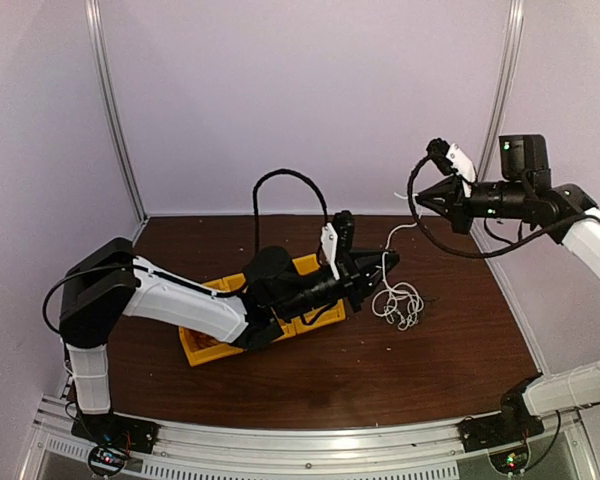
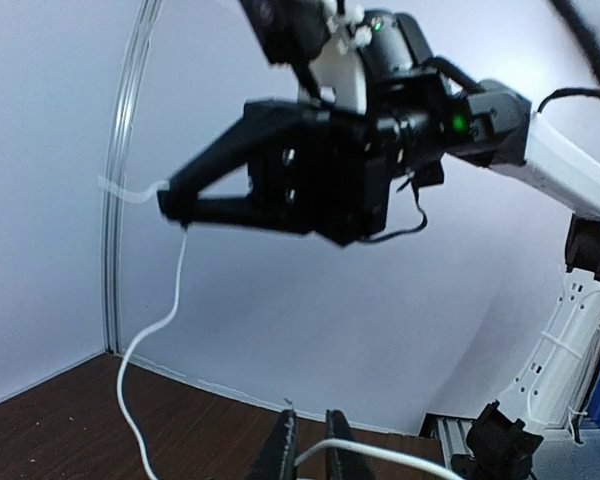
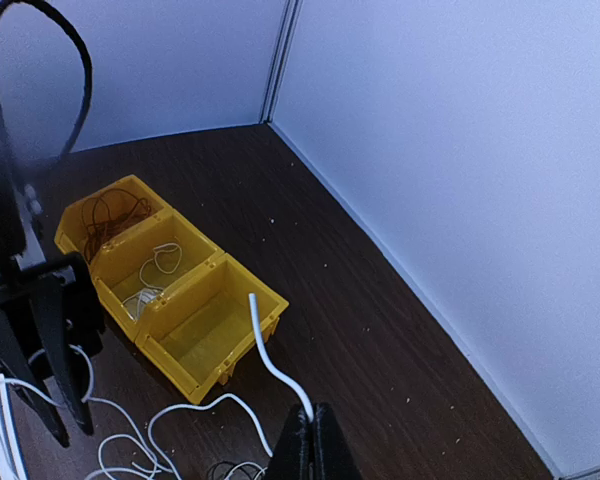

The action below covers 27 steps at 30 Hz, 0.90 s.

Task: Untangle the cables
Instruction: Untie one of the twisted cables from the tangled cable pile.

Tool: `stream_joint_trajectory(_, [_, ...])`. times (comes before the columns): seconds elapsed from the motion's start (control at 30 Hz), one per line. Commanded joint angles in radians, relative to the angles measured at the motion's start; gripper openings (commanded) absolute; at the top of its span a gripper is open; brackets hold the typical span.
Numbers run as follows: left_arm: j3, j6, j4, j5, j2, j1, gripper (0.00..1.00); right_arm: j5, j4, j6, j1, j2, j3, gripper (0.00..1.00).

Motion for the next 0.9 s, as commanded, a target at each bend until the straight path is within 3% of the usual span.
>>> stream_joint_trajectory(0.0, [-0.056, -0.047, 0.107, -0.034, -0.083, 0.006, 0.10, -0.036, 0.094, 0.061, -0.053, -0.029, -0.158, 0.00])
stream_joint_trajectory(0.13, [-0.038, -0.047, 0.113, -0.021, -0.112, 0.005, 0.08, -0.152, 0.089, 0.064, -0.055, -0.004, -0.252, 0.05])
stream_joint_trajectory(0.3, [-0.048, -0.059, 0.153, -0.033, -0.110, 0.005, 0.05, -0.179, 0.049, 0.000, -0.054, 0.020, -0.309, 0.46])
stream_joint_trajectory(0.37, [-0.065, -0.068, 0.177, -0.057, -0.115, 0.005, 0.04, -0.209, -0.004, -0.074, -0.055, 0.033, -0.335, 0.55])
stream_joint_trajectory(0.67, [-0.174, -0.079, 0.221, -0.229, -0.158, 0.005, 0.00, -0.210, -0.149, -0.387, -0.056, 0.080, -0.462, 0.69])
stream_joint_trajectory(0.87, [-0.239, -0.105, 0.260, -0.280, -0.160, 0.005, 0.00, -0.217, -0.098, -0.410, -0.055, 0.184, -0.481, 0.68])
